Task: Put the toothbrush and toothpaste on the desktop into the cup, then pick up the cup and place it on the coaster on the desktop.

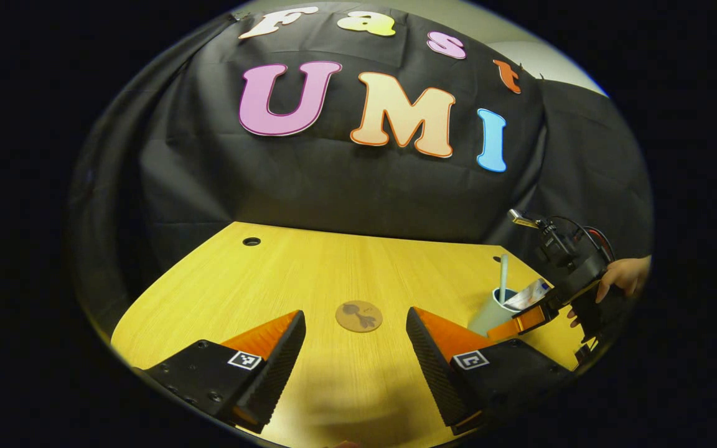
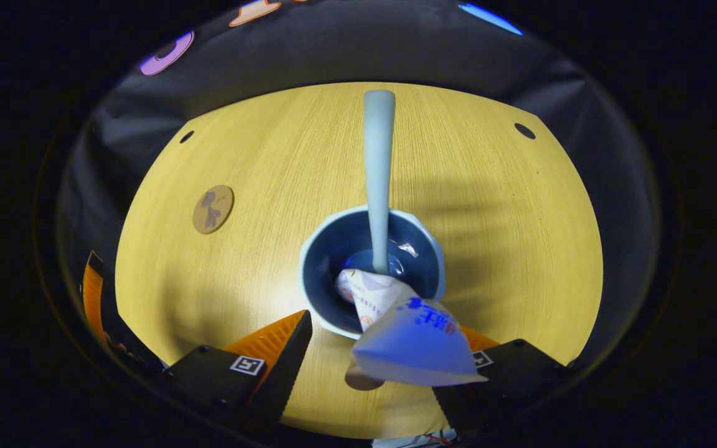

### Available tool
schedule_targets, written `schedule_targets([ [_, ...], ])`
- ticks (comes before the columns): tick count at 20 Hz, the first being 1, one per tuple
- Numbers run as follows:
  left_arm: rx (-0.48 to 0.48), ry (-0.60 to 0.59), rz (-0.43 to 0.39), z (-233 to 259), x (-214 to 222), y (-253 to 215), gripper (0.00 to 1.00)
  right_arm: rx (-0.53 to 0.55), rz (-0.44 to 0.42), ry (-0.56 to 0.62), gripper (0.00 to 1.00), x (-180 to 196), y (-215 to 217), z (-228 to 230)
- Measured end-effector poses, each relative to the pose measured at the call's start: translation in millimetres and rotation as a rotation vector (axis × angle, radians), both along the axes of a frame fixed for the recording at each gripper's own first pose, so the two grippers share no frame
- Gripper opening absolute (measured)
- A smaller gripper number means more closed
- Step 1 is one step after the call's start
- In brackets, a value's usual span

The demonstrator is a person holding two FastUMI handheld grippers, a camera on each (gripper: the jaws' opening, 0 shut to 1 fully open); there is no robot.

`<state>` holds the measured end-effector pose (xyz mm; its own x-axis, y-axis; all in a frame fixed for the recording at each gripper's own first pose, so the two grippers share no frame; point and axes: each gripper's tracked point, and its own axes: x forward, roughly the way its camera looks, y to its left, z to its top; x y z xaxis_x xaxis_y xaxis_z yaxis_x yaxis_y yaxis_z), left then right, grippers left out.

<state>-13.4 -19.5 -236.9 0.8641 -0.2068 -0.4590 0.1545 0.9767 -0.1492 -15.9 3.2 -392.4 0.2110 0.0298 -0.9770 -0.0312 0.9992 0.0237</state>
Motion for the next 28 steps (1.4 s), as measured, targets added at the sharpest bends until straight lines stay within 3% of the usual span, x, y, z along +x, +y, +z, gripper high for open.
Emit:
schedule_targets([
  [5, 0.002, 0.016, 0.033, -5.0, -1.3, 13.5, 0.95, 0.014, -0.009, 0.073, 0.57, -11.0, -4.5, -9.0],
  [13, 0.012, 0.011, 0.022, -4.7, 2.9, 16.7, 0.95, 0.054, 0.022, 0.067, 0.26, -9.4, 3.3, -4.6],
  [18, 0.01, 0.021, 0.03, -8.5, 2.8, 25.9, 0.95, 0.097, 0.034, 0.02, 0.25, -6.5, 6.7, -9.0],
  [28, 0.02, 0.029, 0.074, -12.0, 3.2, 71.0, 0.95, 0.133, 0.162, -0.029, 0.25, 0.2, 4.3, -8.3],
])
